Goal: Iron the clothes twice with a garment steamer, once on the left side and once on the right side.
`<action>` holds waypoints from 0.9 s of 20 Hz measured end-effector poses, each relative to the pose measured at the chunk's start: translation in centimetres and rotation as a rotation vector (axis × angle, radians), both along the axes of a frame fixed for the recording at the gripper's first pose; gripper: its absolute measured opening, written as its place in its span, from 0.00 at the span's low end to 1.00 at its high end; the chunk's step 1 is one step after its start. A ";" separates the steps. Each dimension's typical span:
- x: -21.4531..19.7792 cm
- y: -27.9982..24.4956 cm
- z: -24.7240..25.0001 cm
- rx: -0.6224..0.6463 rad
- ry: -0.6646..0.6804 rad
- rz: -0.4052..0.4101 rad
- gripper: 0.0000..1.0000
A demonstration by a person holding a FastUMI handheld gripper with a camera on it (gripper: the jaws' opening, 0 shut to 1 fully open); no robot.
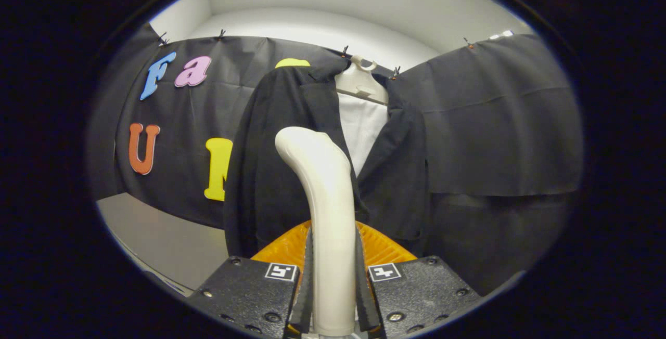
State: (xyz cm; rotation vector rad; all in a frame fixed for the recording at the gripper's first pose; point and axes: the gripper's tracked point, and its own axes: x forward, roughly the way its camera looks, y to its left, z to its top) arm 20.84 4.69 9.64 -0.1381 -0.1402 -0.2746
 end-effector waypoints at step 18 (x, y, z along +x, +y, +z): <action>0.0 -3.1 -13.2 0.025 0.218 -0.044 0.37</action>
